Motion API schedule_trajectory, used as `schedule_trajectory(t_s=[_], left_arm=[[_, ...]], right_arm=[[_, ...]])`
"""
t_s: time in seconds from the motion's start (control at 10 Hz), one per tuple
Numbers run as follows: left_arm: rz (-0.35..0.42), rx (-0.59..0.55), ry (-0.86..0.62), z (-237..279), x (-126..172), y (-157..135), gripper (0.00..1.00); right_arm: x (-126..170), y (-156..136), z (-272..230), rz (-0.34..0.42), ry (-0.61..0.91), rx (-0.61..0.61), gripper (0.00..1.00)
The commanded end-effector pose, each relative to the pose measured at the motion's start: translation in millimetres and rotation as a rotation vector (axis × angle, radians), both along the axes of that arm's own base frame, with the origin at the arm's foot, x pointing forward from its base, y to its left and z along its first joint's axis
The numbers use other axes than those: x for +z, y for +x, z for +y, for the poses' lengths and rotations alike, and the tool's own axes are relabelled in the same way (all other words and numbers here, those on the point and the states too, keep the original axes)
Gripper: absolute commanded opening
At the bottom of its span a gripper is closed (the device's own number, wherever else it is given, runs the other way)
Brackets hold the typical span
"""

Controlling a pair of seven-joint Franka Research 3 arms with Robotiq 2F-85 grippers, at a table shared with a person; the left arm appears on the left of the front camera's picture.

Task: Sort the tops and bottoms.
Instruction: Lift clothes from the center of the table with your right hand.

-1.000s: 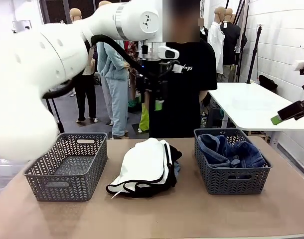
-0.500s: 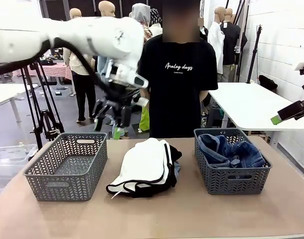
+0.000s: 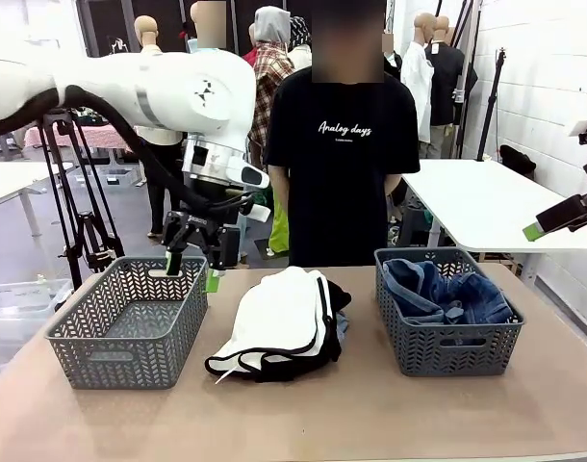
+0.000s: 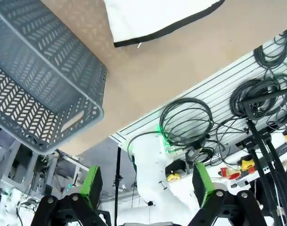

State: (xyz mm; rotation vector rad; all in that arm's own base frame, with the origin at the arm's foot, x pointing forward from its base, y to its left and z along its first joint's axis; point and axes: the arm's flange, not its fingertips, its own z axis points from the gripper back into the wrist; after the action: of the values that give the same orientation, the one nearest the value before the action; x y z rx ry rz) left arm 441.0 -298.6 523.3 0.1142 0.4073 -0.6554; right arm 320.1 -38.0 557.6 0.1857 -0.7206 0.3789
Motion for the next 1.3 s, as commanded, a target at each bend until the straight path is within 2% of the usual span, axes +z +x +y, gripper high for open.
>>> schedule_trajectory(t_s=[0.0, 0.1, 0.2, 0.3, 0.4, 0.6, 0.7, 0.9, 1.2], left_arm=[[-0.015, 0.004, -0.001, 6.4, -0.1, -9.3, 1.00], [-0.041, -0.058, -0.106, 6.7, 0.1, -6.3, 1.00], [-0.071, -0.124, -0.206, 33.6, 7.2, -18.7, 1.00], [-0.118, -0.135, -0.250, 63.9, 15.6, -32.4, 1.00], [-0.178, -0.122, -0.327, 97.5, 26.4, -46.1, 1.00], [-0.275, -0.047, -0.343, 147.0, 33.2, -64.5, 1.00], [-0.343, -0.033, -0.412, 165.9, 34.1, -70.3, 1.00], [-0.454, -0.053, -0.560, 186.6, 32.6, -70.4, 1.00], [-0.573, -0.068, -0.575, 190.3, 36.4, -75.2, 1.00]], right_arm=[[-0.6, 1.6, -0.3, -0.009, 0.004, 0.005, 1.00], [-0.6, 1.6, -0.3, -0.009, 0.004, 0.005, 1.00], [-0.6, 1.6, -0.3, -0.009, 0.004, 0.005, 1.00], [-0.6, 1.6, -0.3, -0.009, 0.004, 0.005, 1.00], [-0.6, 1.6, -0.3, -0.009, 0.004, 0.005, 1.00], [-0.6, 1.6, -0.3, -0.009, 0.004, 0.005, 1.00], [-0.6, 1.6, -0.3, -0.009, 0.004, 0.005, 1.00], [-0.6, 1.6, -0.3, -0.009, 0.004, 0.005, 1.00], [-0.6, 1.6, -0.3, -0.009, 0.004, 0.005, 1.00]])
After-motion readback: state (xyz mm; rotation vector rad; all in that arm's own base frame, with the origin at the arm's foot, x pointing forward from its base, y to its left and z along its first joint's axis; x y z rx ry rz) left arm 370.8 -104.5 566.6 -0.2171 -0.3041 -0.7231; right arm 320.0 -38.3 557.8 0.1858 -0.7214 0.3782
